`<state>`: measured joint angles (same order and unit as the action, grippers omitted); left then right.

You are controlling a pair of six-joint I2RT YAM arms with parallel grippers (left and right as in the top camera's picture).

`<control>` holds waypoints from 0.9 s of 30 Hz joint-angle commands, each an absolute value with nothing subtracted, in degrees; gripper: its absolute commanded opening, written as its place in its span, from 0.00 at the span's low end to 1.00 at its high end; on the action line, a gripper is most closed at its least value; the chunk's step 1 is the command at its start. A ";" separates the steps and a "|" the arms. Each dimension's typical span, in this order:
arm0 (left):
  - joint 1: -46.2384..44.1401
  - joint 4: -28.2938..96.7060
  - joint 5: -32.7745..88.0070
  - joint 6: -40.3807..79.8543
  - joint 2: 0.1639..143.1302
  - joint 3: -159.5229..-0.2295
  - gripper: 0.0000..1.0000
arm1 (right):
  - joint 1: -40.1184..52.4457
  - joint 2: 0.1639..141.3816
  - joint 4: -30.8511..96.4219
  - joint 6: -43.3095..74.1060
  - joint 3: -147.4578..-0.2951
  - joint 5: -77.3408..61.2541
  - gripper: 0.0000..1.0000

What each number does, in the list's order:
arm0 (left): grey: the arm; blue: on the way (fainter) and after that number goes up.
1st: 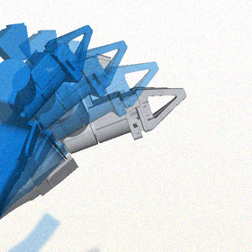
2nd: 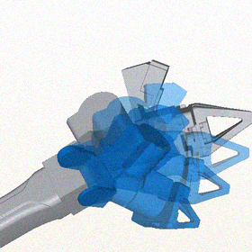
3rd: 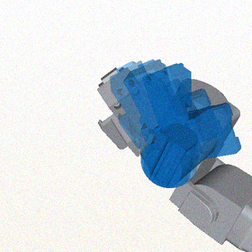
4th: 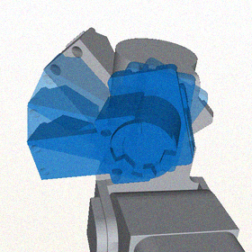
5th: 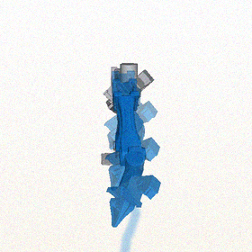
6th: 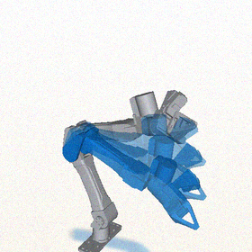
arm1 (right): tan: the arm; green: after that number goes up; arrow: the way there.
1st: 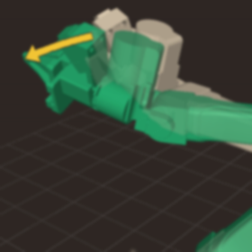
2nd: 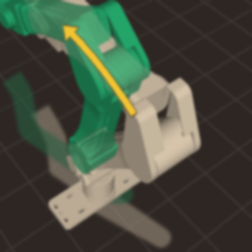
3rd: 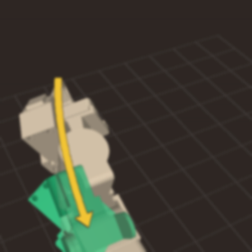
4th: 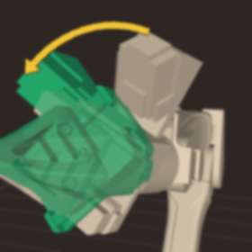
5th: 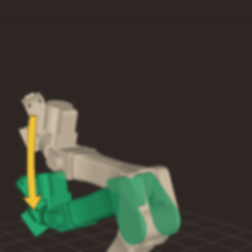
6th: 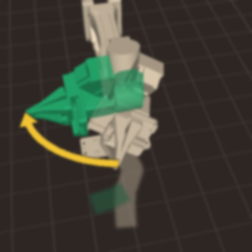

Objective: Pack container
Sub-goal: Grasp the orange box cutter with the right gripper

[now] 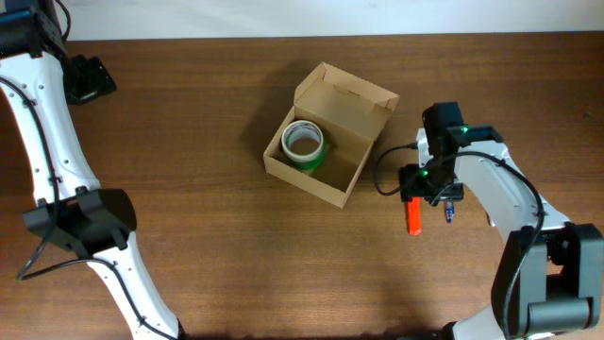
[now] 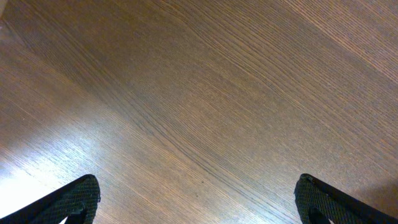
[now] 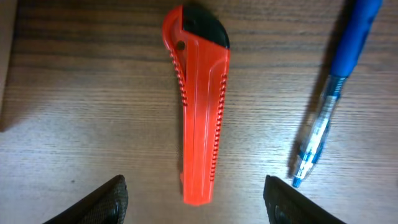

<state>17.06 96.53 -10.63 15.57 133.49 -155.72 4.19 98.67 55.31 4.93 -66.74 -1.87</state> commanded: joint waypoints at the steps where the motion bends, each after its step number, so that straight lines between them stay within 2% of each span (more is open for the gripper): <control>1: 17.43 96.66 -10.26 14.90 132.53 -155.59 1.00 | 4.12 98.41 53.49 6.48 -65.01 -2.79 0.71; 11: 17.43 96.66 -10.26 14.90 132.53 -155.59 1.00 | 4.12 101.36 45.95 8.95 -60.20 -2.55 0.71; 17: 17.43 96.66 -10.26 14.90 132.53 -155.59 1.00 | 4.12 103.11 42.63 9.91 -58.50 -2.33 0.65; 18: 17.43 96.66 -10.26 14.87 132.53 -155.59 1.00 | 4.12 103.39 42.39 10.00 -58.41 -2.35 0.63; 22: 17.43 96.66 -10.26 14.90 132.53 -155.59 1.00 | 4.12 104.71 41.52 10.94 -58.39 -2.31 0.29; 24: 17.43 96.66 -10.26 14.90 132.53 -155.59 1.00 | 4.12 104.79 41.39 11.07 -58.39 -2.37 0.20; 27: 17.43 96.66 -10.26 14.90 132.53 -155.59 1.00 | 4.12 104.64 41.36 11.46 -58.57 -2.63 0.17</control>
<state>17.06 96.53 -10.63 15.57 133.49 -155.72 3.79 103.15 42.04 10.59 -58.94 -0.97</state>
